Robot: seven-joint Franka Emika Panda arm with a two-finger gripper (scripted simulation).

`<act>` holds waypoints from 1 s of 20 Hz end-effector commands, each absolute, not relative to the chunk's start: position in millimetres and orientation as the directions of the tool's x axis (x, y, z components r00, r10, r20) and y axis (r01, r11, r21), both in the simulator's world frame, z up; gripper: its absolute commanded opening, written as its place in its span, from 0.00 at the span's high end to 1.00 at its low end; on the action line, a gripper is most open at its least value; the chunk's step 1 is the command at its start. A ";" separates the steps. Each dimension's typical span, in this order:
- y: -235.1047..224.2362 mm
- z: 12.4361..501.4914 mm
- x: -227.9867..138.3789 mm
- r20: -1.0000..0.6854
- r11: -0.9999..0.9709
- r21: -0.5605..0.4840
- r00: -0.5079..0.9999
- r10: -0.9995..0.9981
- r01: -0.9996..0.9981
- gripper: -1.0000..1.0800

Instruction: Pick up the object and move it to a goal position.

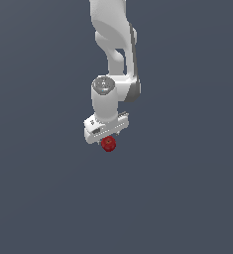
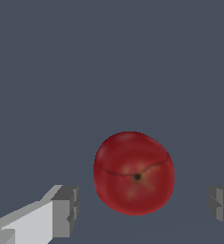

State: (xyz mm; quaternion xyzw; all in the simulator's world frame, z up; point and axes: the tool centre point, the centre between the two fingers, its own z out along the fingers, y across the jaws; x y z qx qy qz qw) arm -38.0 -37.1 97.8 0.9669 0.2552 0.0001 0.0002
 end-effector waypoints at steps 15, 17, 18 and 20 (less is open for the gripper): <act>-36.5 56.0 -40.1 0.000 -0.864 0.000 0.864 0.504 0.504 0.04; -36.4 50.2 -39.9 0.000 -0.863 0.000 0.863 0.505 0.505 0.04; -36.5 48.3 -39.7 0.000 -0.863 0.000 0.863 0.505 0.505 0.04; -36.6 46.3 -39.2 0.000 -0.863 0.000 0.863 0.505 0.505 0.04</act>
